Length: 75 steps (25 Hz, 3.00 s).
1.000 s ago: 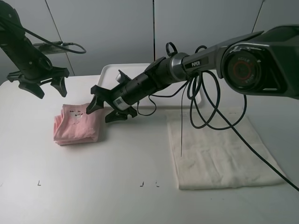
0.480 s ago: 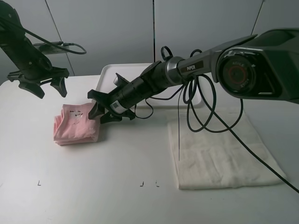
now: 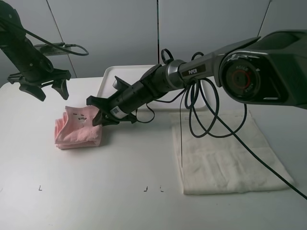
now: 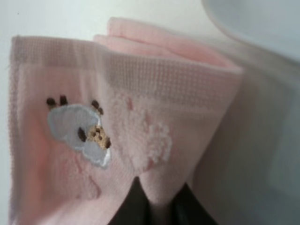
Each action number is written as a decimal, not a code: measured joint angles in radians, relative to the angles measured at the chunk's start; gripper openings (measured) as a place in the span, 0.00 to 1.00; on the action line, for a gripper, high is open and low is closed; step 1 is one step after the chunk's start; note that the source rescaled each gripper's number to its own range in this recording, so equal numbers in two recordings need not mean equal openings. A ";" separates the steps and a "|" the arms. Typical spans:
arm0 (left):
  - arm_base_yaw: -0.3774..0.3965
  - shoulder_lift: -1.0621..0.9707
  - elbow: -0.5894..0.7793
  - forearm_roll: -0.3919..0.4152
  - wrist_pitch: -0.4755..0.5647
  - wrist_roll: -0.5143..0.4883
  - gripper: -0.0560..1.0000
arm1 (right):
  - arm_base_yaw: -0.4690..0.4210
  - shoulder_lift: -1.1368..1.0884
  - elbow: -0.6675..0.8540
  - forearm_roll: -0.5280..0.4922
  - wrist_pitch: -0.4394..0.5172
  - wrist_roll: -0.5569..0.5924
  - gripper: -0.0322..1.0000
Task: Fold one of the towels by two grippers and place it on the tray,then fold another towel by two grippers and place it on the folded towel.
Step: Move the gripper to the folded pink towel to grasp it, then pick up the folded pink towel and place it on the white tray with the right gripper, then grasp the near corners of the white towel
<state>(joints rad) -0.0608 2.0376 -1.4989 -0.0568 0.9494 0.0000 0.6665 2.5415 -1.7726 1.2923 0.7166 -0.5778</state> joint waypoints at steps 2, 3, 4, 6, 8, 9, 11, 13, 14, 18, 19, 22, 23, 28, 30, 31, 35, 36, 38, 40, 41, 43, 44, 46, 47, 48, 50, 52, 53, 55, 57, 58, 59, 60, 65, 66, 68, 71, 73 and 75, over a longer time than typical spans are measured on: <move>0.000 0.000 0.000 0.000 0.000 0.000 0.88 | 0.000 0.000 0.000 0.008 0.023 -0.029 0.06; 0.000 0.000 0.000 0.000 0.000 0.000 0.88 | 0.000 0.000 0.000 0.016 0.032 -0.038 0.06; 0.000 0.000 0.000 0.000 0.000 0.000 0.88 | 0.000 0.000 0.000 0.023 0.037 -0.040 0.06; 0.000 0.000 0.000 0.000 0.000 0.000 0.88 | 0.000 -0.002 0.000 0.023 0.037 -0.044 0.06; 0.000 0.000 0.000 0.000 0.000 0.000 0.88 | 0.000 -0.015 0.000 0.020 0.025 -0.048 0.06; 0.000 0.000 0.000 0.000 0.000 0.000 0.88 | 0.000 -0.026 0.000 0.010 0.012 -0.048 0.06; 0.000 0.000 0.000 0.000 0.000 0.000 0.88 | -0.016 -0.051 0.000 -0.012 -0.010 -0.036 0.06; 0.000 0.000 0.000 -0.001 0.002 0.000 0.88 | -0.045 -0.069 0.000 -0.021 -0.020 -0.031 0.06; 0.000 0.000 0.000 -0.001 0.004 0.000 0.88 | -0.068 -0.077 -0.002 -0.021 -0.025 -0.020 0.06; 0.000 0.000 0.000 -0.002 0.004 0.000 0.88 | -0.170 -0.087 -0.002 -0.024 -0.029 0.017 0.06; 0.000 0.000 0.000 -0.002 0.004 0.000 0.88 | -0.193 -0.087 -0.002 -0.026 -0.026 0.018 0.06; 0.000 0.000 0.000 -0.002 0.004 0.000 0.88 | -0.269 -0.087 -0.002 -0.037 -0.023 0.032 0.06; 0.000 0.000 0.000 -0.002 0.004 0.000 0.88 | -0.292 -0.087 -0.002 -0.050 -0.023 0.040 0.06; 0.000 0.000 0.000 -0.002 0.013 0.000 0.88 | -0.385 -0.087 -0.002 -0.085 -0.046 0.054 0.06; 0.000 0.000 0.000 -0.002 0.015 0.000 0.88 | -0.402 -0.087 -0.002 -0.097 -0.061 0.055 0.06; 0.000 0.000 0.000 -0.002 0.015 0.000 0.88 | -0.404 -0.087 -0.002 -0.103 -0.069 0.058 0.06; 0.000 0.000 0.000 -0.005 0.017 0.000 0.88 | -0.406 -0.087 -0.002 -0.107 -0.116 0.085 0.08; 0.000 0.000 0.000 -0.005 0.019 0.000 0.88 | -0.406 -0.087 -0.002 -0.107 -0.127 0.092 0.14; 0.000 0.000 0.000 -0.005 0.019 0.000 0.88 | -0.406 -0.087 -0.002 -0.107 -0.137 0.099 0.37; 0.000 0.000 0.000 -0.005 0.019 0.000 0.88 | -0.406 -0.087 -0.002 -0.107 -0.135 0.099 0.67; 0.000 0.000 0.000 -0.007 0.019 0.000 0.88 | -0.406 -0.089 -0.002 -0.107 -0.130 0.099 0.82; 0.000 0.000 0.000 -0.007 0.021 0.000 0.88 | -0.406 -0.095 -0.002 -0.123 -0.123 0.099 0.96; 0.000 0.000 0.000 -0.007 0.021 0.000 0.88 | -0.406 -0.101 -0.002 -0.144 -0.123 0.099 0.98; 0.000 0.000 0.000 -0.007 0.021 0.000 0.88 | -0.406 -0.125 -0.002 -0.196 -0.123 0.099 1.00; 0.000 0.000 0.000 -0.008 0.021 0.000 0.88 | -0.406 -0.139 -0.002 -0.234 -0.123 0.108 1.00; 0.000 0.000 0.000 -0.008 0.021 0.005 0.88 | -0.406 -0.152 -0.002 -0.276 -0.123 0.121 1.00; 0.000 0.000 0.000 -0.008 0.021 0.011 0.88 | -0.406 -0.184 -0.002 -0.377 -0.119 0.163 0.99; 0.000 0.000 0.000 -0.008 0.031 0.030 0.88 | -0.406 -0.220 -0.002 -0.481 -0.097 0.190 0.99; 0.000 0.000 0.000 -0.008 0.039 0.045 0.88 | -0.406 -0.240 -0.002 -0.535 -0.076 0.198 0.98; -0.005 0.000 0.000 -0.008 0.056 0.084 0.88 | -0.406 -0.279 0.000 -0.640 -0.023 0.205 0.98; -0.014 0.000 0.000 -0.006 0.063 0.110 0.88 | -0.406 -0.328 0.028 -0.707 0.016 0.211 0.98; -0.021 0.000 0.000 -0.006 0.065 0.120 0.88 | -0.406 -0.351 0.048 -0.733 0.030 0.211 0.98; -0.030 0.000 0.000 -0.008 0.064 0.129 0.88 | -0.406 -0.381 0.079 -0.750 0.037 0.211 0.98; -0.033 0.000 0.000 -0.008 0.064 0.142 0.88 | -0.406 -0.415 0.117 -0.758 0.042 0.211 0.98; -0.069 0.000 0.000 -0.018 0.064 0.246 0.88 | -0.406 -0.608 0.328 -0.800 0.012 0.197 0.98; -0.075 0.000 0.000 -0.025 0.067 0.266 0.88 | -0.406 -0.646 0.378 -0.815 -0.002 0.195 0.98; -0.095 0.000 0.000 -0.043 0.071 0.299 0.88 | -0.406 -0.733 0.479 -0.853 -0.023 0.193 0.98; -0.147 0.000 0.000 -0.085 0.073 0.359 0.88 | -0.411 -0.846 0.618 -0.904 -0.036 0.203 0.98; -0.200 0.000 0.000 -0.106 0.073 0.388 0.88 | -0.438 -0.907 0.700 -0.914 -0.032 0.217 0.98; -0.252 0.000 0.000 -0.110 0.072 0.406 0.88 | -0.509 -0.959 0.770 -0.914 -0.008 0.234 0.98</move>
<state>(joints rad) -0.3130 2.0376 -1.4989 -0.1664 1.0213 0.4057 0.1573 1.5824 -1.0021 0.3783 0.7088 -0.3433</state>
